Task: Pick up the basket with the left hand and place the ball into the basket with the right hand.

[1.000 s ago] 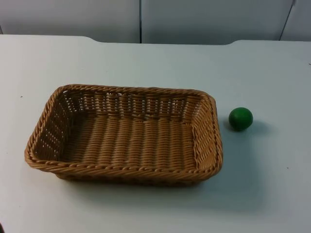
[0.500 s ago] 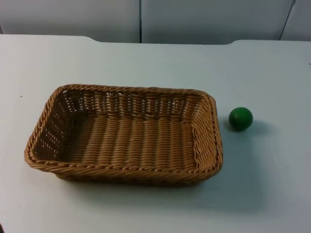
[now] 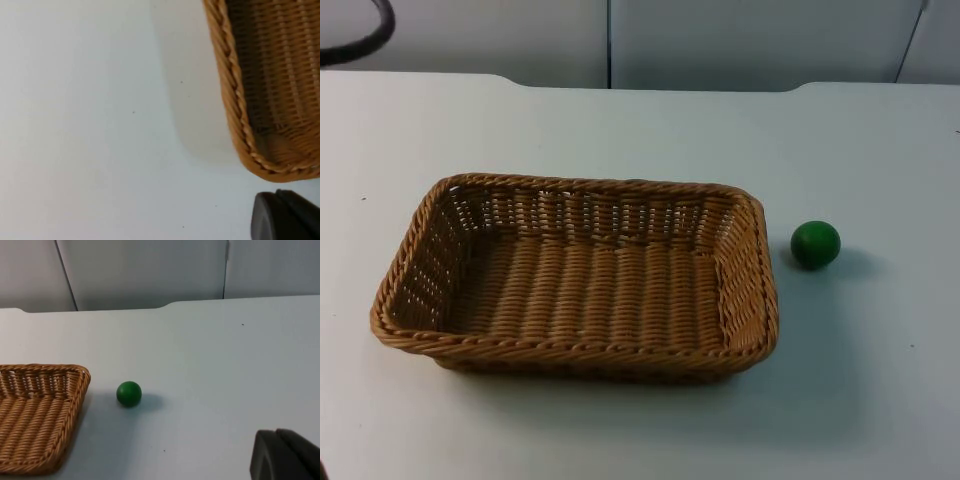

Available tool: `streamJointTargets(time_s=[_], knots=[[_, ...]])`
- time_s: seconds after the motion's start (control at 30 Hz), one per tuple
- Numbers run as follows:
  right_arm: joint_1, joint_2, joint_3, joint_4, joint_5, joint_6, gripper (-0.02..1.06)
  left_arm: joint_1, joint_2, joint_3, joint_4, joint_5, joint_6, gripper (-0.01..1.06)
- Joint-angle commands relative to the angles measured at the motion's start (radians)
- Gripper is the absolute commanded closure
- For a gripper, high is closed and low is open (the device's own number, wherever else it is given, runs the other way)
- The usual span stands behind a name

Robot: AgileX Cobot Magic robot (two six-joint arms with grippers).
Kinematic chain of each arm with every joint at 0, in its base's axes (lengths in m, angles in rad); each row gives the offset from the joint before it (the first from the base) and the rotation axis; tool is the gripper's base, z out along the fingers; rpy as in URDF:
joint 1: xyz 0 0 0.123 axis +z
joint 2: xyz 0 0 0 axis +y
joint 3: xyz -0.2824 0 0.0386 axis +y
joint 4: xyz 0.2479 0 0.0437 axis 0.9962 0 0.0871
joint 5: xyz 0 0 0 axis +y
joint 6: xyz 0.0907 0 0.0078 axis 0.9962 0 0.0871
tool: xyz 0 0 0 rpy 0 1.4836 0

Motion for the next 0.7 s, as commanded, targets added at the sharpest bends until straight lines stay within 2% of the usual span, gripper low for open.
streamJointTargets(time_s=[0.0,0.13,0.27,0.3,0.43,0.53,0.67], knots=[[-0.008,-0.005,0.003,0.004,-0.01,-0.003,1.04,-0.008,0.02,-0.003,0.013,-0.018,-0.039,1.05],[-0.008,-0.005,0.003,0.004,-0.01,-0.003,1.04,-0.049,0.072,-0.003,-0.003,-0.049,-0.047,1.05],[-0.008,-0.005,0.003,0.004,-0.01,-0.003,1.04,-0.178,0.168,-0.003,0.024,-0.183,-0.096,1.05],[-0.008,-0.005,0.003,0.004,-0.01,-0.003,1.04,-0.178,0.168,-0.003,0.024,-0.183,-0.096,1.05],[-0.008,-0.005,0.003,0.004,-0.01,-0.003,1.04,-0.216,0.244,-0.007,0.059,-0.282,-0.114,1.05],[-0.008,-0.005,0.003,0.004,-0.01,-0.003,1.04,-0.216,0.272,-0.033,0.077,-0.277,-0.114,1.02],[-0.008,-0.005,0.003,0.004,-0.01,-0.003,1.04,-0.216,0.309,-0.094,0.09,-0.248,-0.116,0.87]])
